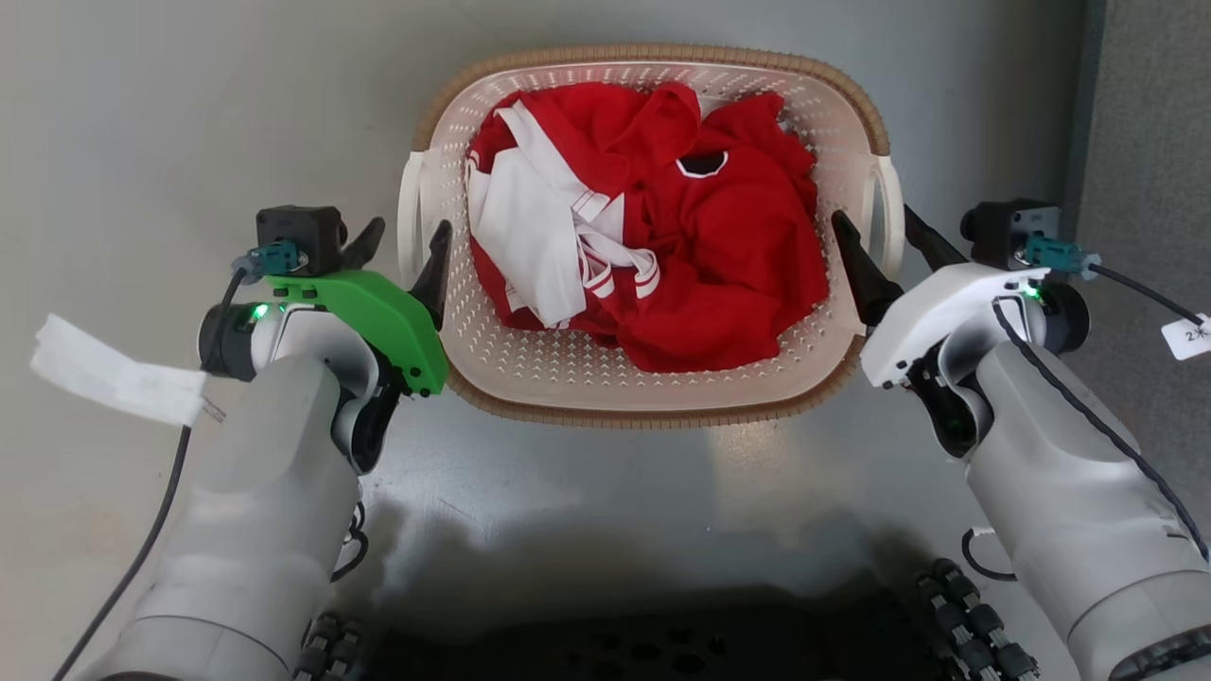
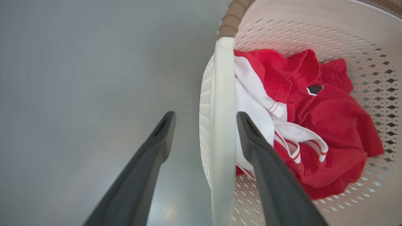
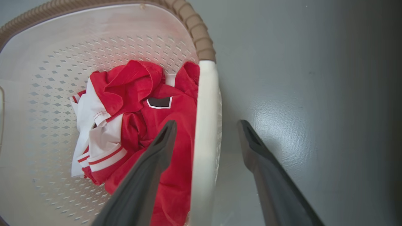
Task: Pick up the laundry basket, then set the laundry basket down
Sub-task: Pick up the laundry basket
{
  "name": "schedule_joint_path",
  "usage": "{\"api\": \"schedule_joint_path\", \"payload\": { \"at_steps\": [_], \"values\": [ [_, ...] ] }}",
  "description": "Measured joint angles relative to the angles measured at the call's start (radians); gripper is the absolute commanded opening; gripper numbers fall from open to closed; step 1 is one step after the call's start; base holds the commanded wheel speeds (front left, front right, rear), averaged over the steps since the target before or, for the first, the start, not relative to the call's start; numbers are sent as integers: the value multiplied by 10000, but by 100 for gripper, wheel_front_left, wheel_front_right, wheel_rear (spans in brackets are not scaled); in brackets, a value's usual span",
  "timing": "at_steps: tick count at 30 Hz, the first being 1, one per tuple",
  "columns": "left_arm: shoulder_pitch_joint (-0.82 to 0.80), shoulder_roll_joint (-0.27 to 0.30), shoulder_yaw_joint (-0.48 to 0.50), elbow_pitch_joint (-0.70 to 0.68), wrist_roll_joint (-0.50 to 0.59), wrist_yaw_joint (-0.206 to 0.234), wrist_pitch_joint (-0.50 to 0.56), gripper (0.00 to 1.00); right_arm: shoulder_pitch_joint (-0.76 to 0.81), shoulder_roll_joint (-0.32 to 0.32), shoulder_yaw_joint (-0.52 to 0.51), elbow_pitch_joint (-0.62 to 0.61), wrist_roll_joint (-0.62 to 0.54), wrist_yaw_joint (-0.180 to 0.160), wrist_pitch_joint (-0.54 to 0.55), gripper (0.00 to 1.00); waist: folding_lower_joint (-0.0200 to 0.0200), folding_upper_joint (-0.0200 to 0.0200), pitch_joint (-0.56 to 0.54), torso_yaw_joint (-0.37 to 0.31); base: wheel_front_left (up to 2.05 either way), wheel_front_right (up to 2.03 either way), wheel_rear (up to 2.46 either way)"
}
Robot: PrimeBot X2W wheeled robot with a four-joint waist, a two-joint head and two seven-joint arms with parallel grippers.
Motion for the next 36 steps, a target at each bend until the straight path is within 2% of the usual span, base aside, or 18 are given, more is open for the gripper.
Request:
{"api": "schedule_joint_path", "payload": {
  "at_steps": [7,8,9,10,11,12,13,14,15,26,36],
  "values": [
    [-130,-2,-541,255,-594,0,382,100,-246,56,324,280,374,0,0,100,0,0,60,2,0,0,0],
    [-158,-2,-591,270,-658,0,405,92,-272,56,360,322,435,0,0,93,0,0,65,2,0,0,0],
    [-197,-2,-644,286,-711,0,441,79,-306,58,391,370,493,0,0,82,0,-1,72,3,0,0,0],
    [-245,-2,-702,303,-759,0,491,58,-347,61,420,422,539,0,2,49,0,0,79,4,0,0,0],
    [-293,-2,-765,311,-813,0,493,47,-376,61,439,458,594,0,4,43,0,-1,87,6,0,0,0],
    [-332,-2,-825,318,-851,0,499,26,-395,63,462,493,631,0,4,27,0,0,94,9,0,0,0],
    [-363,-2,-874,324,-915,0,541,0,-407,63,485,520,673,0,4,17,0,0,102,11,0,0,0],
    [-389,-10,-924,328,-1037,0,564,0,-419,61,510,548,711,0,4,2,0,0,108,14,0,0,0],
    [-422,-4,-959,357,-1141,2,568,0,-441,65,541,577,782,0,2,0,-1,0,113,17,0,0,0],
    [-466,-8,-1450,648,-1475,2,548,0,-589,54,895,917,1195,-25,-2,0,0,0,-113,17,0,0,0],
    [-428,-71,-1818,1342,-1862,0,608,0,-587,148,1404,1444,1630,-25,48,0,-1,0,-945,-54,0,0,0]
  ]
}}
